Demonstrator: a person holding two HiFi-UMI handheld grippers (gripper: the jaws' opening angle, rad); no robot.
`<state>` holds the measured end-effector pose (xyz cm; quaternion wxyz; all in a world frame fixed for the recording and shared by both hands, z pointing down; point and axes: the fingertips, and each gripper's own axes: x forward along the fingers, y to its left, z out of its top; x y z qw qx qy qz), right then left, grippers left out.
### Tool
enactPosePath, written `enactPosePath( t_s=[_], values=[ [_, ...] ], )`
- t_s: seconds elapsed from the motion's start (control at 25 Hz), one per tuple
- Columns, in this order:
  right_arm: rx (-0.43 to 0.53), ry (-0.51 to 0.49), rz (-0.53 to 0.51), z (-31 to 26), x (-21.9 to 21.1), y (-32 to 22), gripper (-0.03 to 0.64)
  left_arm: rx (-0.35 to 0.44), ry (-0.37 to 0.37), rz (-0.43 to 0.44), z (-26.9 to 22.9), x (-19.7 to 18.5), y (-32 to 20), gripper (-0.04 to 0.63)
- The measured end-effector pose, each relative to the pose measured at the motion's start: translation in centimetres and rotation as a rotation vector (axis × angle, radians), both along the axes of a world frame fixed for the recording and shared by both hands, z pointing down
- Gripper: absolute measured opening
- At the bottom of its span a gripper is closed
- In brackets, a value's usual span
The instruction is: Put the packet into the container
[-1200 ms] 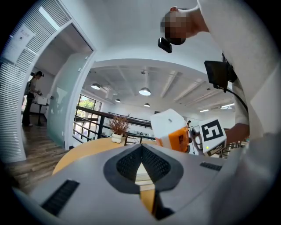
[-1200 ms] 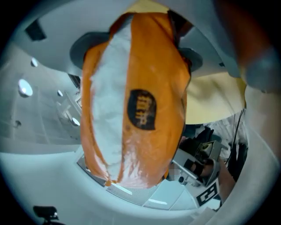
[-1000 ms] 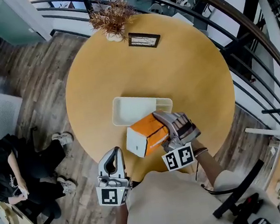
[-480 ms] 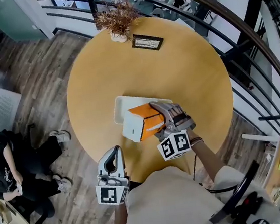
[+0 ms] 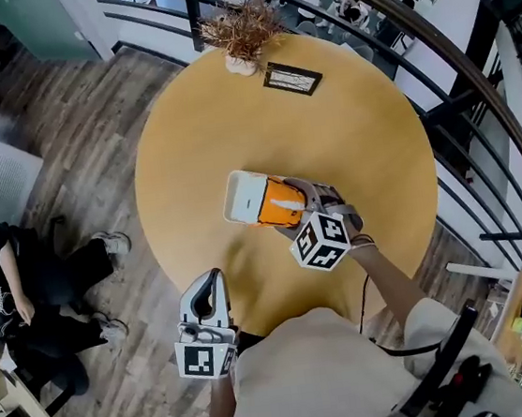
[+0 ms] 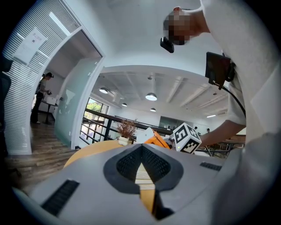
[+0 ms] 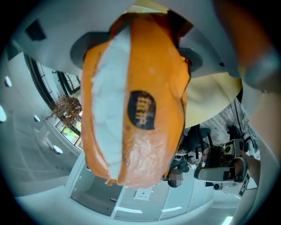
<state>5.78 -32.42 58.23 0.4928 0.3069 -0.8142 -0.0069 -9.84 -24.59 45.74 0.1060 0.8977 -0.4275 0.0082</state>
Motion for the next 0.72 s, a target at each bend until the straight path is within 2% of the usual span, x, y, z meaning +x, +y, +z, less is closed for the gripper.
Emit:
enactPosePath(
  t_s=[0.4, 0.6, 0.72],
  values=[
    [-0.228, 0.135, -0.054, 3.3, 0.6, -0.2, 0.416, -0.031, 0.040, -0.033, 0.1, -0.7, 0.1, 0.005],
    [-0.245, 0.261, -0.110, 3.6, 1.5, -0.2, 0.416, 0.007, 0.017, -0.024, 0.0, -0.9, -0.1, 0.005],
    [-0.295, 0.320, -0.138, 3.8, 1.5, 0.3, 0.416, 0.010, 0.019, -0.027, -0.1, -1.1, -0.3, 0.005]
  ],
)
